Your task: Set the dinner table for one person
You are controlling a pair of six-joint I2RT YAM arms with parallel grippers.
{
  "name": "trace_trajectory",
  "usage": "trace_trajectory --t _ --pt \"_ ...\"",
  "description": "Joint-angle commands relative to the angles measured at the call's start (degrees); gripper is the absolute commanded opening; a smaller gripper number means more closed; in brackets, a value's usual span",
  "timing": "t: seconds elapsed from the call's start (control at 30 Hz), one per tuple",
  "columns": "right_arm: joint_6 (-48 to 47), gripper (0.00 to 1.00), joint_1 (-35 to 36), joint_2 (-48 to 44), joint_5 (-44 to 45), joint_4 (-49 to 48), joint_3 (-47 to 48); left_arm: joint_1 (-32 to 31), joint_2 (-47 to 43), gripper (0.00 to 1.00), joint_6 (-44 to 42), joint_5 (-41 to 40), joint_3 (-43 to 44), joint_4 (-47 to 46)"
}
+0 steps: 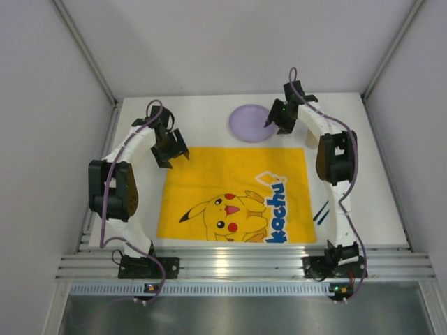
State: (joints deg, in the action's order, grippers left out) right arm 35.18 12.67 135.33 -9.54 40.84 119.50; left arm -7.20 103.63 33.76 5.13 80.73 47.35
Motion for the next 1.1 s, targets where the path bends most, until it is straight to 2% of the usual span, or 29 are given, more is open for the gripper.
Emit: trace_trajectory --t 0.0,0.03,0.13,0.2,0.23,0.3,0.53,0.67,0.83,1.07 --pt "0.1 0.62 1.0 2.5 3.3 2.2 3.5 0.3 -2.8 0.76 -1.6 -0.9 -0.7 2.0" --pt "0.0 0.60 1.5 3.0 3.4 2.1 3.8 0.3 -2.8 0.76 -1.7 -0.9 -0.9 2.1" --pt "-0.3 0.40 2.1 4.9 3.5 2.1 5.2 0.3 -2.9 0.75 -1.9 -1.4 -1.0 2.5" --pt "-0.5 0.11 2.4 5.6 3.3 1.6 6.2 0.3 -3.4 0.75 -2.1 -2.0 -0.7 2.7" --pt "-0.5 0.11 2.4 5.6 3.2 1.6 6.2 0.3 -3.4 0.75 -2.1 -2.0 -0.7 2.7" --pt "-1.3 0.00 2.5 5.3 3.2 1.5 6.5 0.3 -3.5 0.75 -1.9 -1.7 -0.6 2.7" --pt "-4.9 0.00 2.5 -2.2 4.1 0.9 6.2 0.3 -3.3 0.75 -0.9 0.5 -1.1 1.7" --pt "-4.9 0.00 3.3 -8.8 2.2 0.1 2.4 0.3 -3.0 0.75 -0.8 0.8 -0.5 2.1" --pt "-4.1 0.00 5.0 -21.5 -2.7 -2.3 -12.8 0.3 -4.1 0.79 -1.0 0.3 -0.4 2.5" --pt "-4.2 0.00 11.3 -36.6 -3.6 -1.7 -37.3 0.3 -6.8 0.89 -1.8 -2.7 -0.5 3.5"
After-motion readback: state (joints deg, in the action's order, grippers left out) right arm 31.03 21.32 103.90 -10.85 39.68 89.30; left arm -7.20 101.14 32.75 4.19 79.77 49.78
